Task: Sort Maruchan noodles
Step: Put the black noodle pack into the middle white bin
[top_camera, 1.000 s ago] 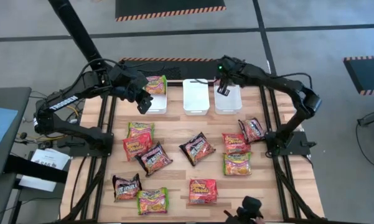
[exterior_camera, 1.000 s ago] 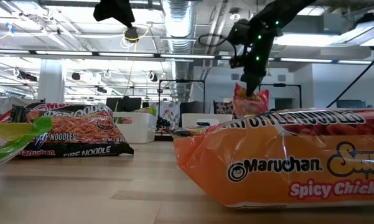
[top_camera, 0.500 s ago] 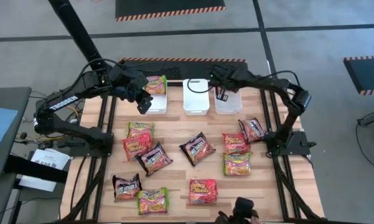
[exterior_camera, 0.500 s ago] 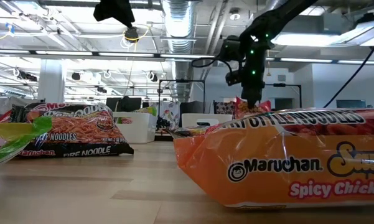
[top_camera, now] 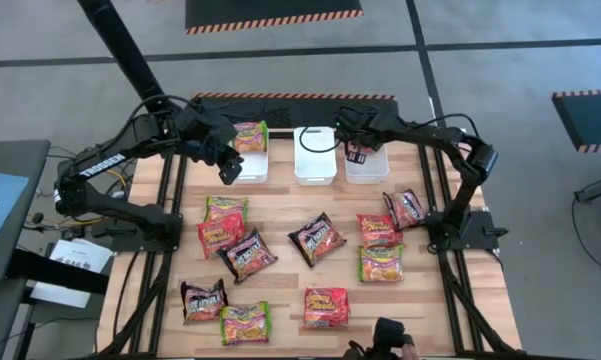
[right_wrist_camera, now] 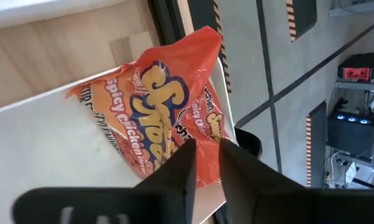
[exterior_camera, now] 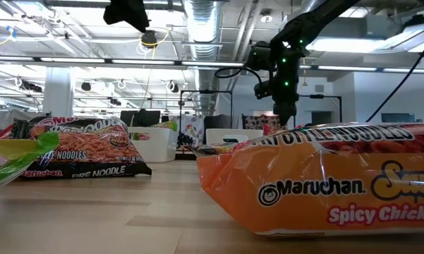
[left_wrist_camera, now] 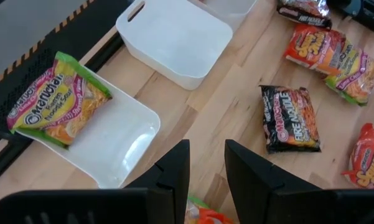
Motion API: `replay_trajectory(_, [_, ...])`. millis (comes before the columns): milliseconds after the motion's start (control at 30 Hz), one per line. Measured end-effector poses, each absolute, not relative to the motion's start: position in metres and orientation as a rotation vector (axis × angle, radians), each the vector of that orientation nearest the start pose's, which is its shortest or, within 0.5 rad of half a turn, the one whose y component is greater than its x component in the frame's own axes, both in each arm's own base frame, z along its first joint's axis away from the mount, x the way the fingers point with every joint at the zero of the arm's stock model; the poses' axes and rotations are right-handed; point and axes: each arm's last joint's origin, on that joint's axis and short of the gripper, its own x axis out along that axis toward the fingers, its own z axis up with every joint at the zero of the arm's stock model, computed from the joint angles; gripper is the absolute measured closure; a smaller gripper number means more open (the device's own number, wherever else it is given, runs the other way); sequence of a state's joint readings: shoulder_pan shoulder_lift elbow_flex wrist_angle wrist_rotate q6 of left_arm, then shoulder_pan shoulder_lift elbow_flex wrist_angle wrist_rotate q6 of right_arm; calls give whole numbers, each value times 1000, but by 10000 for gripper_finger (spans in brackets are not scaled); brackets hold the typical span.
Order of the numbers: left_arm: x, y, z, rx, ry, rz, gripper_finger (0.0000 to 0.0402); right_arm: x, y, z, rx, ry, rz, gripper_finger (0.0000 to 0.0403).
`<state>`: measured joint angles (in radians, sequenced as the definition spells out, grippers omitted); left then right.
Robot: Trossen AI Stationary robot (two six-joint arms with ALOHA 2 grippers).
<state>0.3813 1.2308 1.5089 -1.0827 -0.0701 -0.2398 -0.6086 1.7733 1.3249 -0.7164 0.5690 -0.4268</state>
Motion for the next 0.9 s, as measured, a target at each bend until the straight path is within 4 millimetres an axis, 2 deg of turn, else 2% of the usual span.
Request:
replay_trajectory(233, [200,82,403,-351,794,530,316,282,-214,229,-284,1413,-791,242])
replay_trajectory(400, [200,83,403,-348,786,534,316,279,-205,247,-325,1376,-829,209])
replay_trajectory(633, [200,84,403,-334,783,561,316,273,-188,275,-352,1290,-839,198])
replay_trajectory(900, [197,82,401,-315,832,541,314,272,-172,291,-376,1230,-826,199])
